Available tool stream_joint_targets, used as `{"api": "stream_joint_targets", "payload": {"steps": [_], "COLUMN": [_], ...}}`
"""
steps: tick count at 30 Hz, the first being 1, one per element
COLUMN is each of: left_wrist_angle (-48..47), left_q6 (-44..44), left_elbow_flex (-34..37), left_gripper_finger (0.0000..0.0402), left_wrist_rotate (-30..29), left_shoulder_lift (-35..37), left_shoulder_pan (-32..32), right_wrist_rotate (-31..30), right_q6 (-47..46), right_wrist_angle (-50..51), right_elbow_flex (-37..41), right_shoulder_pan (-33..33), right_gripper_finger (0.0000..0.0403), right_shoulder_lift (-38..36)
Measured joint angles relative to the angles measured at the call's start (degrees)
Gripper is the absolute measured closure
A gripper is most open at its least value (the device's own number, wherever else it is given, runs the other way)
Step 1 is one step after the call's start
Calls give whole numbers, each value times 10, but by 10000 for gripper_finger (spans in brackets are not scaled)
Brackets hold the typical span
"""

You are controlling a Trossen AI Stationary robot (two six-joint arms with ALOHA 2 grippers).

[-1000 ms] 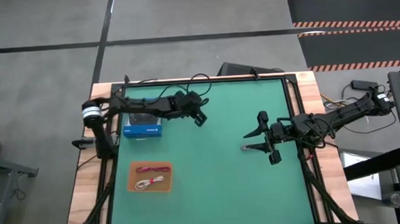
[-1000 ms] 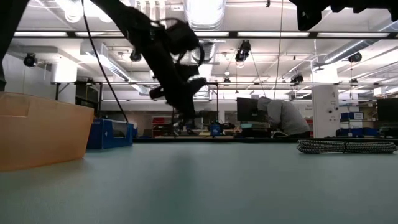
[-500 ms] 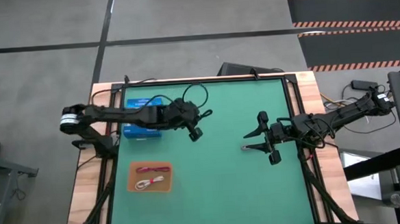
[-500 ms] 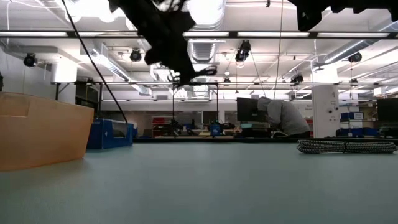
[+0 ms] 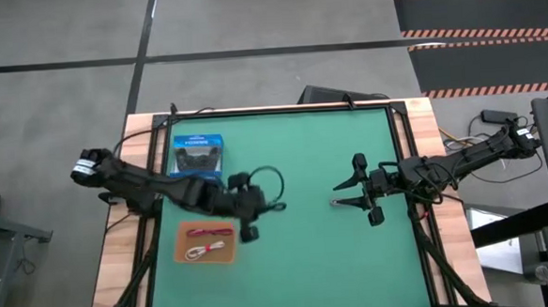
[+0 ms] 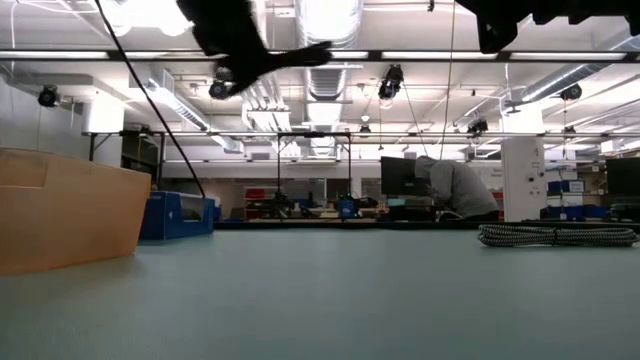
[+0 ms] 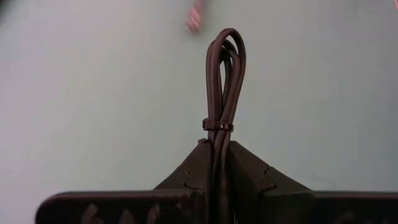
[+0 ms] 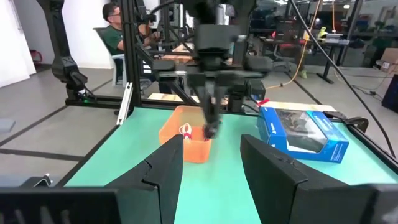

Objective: Pick and place USB-C Cables
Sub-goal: Put the black charger cable into the orange bin

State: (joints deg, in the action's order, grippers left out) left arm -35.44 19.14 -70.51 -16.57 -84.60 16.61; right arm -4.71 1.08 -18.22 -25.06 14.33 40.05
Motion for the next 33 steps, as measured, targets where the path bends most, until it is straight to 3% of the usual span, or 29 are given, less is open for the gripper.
{"api": "stream_joint_targets", "payload": {"steps": [7,19,26,33], "left_wrist_angle": [-98,-263,-351,-354], "left_q6": [11,23,101,174], "left_elbow_flex": [-11,-12,0,23], "left_gripper_finger": [381,381,381,381], "left_wrist_rotate": [4,15,15,15], "left_shoulder_lift": [0,0,-1,-1], "left_shoulder_pan": [82,165,187,199], "right_wrist_rotate": [0,0,0,0], "right_q6": [0,0,0,0], "right_wrist_angle": [1,5,8,9], "right_elbow_flex": [0,0,0,0], "right_shoulder_pan": [0,0,0,0], "right_gripper_finger": [250,250,250,250], "right_shoulder_lift": [6,7,7,7]}}
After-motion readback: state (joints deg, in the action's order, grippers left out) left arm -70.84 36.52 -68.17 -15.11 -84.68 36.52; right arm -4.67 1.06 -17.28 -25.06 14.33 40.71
